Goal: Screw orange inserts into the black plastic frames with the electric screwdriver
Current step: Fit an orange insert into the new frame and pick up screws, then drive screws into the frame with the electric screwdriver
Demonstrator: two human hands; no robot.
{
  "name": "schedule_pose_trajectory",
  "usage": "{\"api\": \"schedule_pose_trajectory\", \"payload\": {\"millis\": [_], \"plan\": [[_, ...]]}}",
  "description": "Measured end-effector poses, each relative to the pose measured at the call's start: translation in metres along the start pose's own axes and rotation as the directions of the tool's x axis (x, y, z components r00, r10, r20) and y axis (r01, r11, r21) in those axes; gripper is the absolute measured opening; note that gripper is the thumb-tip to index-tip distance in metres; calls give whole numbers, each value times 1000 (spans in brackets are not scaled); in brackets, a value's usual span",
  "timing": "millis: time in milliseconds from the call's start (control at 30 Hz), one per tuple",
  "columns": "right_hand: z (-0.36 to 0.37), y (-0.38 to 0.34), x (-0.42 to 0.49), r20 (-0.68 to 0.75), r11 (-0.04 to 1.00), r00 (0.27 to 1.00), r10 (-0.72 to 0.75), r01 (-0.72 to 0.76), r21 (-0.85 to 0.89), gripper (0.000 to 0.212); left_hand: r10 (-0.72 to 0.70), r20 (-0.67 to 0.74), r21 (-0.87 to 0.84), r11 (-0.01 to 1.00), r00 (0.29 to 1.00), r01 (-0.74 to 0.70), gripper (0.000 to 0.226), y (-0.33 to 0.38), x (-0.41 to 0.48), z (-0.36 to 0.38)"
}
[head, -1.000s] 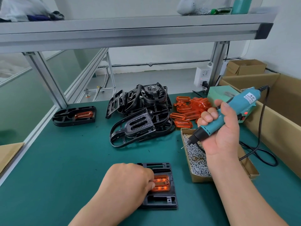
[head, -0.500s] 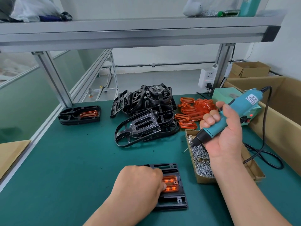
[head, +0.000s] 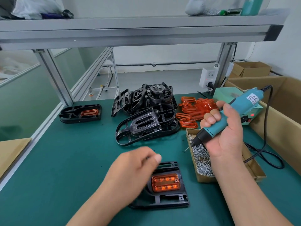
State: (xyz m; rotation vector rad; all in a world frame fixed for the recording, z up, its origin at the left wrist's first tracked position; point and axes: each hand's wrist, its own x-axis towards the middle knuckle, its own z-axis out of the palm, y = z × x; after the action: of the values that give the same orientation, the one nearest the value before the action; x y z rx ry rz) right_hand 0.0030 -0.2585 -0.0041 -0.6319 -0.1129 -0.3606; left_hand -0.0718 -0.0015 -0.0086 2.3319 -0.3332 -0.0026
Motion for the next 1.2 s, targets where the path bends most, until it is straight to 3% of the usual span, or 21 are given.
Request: {"api": "schedule_pose_trajectory", "payload": {"millis": [67, 100, 133, 167, 200, 233, 267, 333, 400, 500, 700, 767, 833, 1033, 1200], "plan": [[0, 1, 0, 0, 1000, 1000, 1, -1, 12, 10, -82, -71, -113, 991, 994, 74, 24, -10, 7, -5], [-1, 1, 1, 0, 1000, 1000, 2, -2, 14, 10, -157, -64, -250, 959, 986, 136, 21, -14, 10, -8], [-1, 0, 1, 0, 1000, 1000, 3, -3, 13, 10, -253, -18, -481, 850, 967, 213, 15, -17, 14, -11], [-1, 1, 0, 0, 1000, 1000, 6, -6, 9, 9, -325, 69, -724, 634, 943, 271, 12, -22, 19, -14], [0, 1, 0, 0, 1000, 1000, 9, -9, 8, 9, -358, 171, -887, 350, 918, 302, 20, -27, 24, -18], [0, 1, 0, 2, 1000, 1000, 11, -11, 10, 9, -363, 256, -946, 95, 896, 309, 32, -32, 27, -23], [0, 2, -1, 3, 1000, 1000, 10, -10, 14, 9, -365, 307, -951, -78, 879, 299, 42, -35, 29, -28], [1, 2, -2, 6, 1000, 1000, 8, -8, 17, 8, -351, 356, -924, -270, 866, 270, 53, -37, 31, -32], [1, 2, -2, 12, 1000, 1000, 9, -10, 18, 8, -327, 378, -902, -342, 866, 264, 52, -38, 33, -29], [2, 3, -2, 16, 1000, 1000, 13, -13, 19, 9, -320, 374, -913, -294, 871, 284, 42, -37, 32, -23], [3, 2, -3, 14, 999, 1000, 18, -18, 29, 9, -333, 186, -953, 169, 924, 252, 7, -36, 30, -21], [4, 3, -4, 14, 999, 1000, 23, -24, 28, 9, -287, 161, -934, 265, 944, 240, 12, -34, 28, -21], [6, 5, -5, 17, 999, 999, 33, -33, 31, 9, -241, 143, -921, 322, 960, 218, 24, -31, 27, -20], [14, 9, -13, 57, 998, 996, 62, -63, 29, 11, -84, 178, -839, 508, 980, 196, 30, -20, 17, -9], [22, 11, -21, 111, 994, 992, 57, -67, 82, 13, 0, 275, -818, 525, 961, 234, 16, -9, 12, -1]]}}
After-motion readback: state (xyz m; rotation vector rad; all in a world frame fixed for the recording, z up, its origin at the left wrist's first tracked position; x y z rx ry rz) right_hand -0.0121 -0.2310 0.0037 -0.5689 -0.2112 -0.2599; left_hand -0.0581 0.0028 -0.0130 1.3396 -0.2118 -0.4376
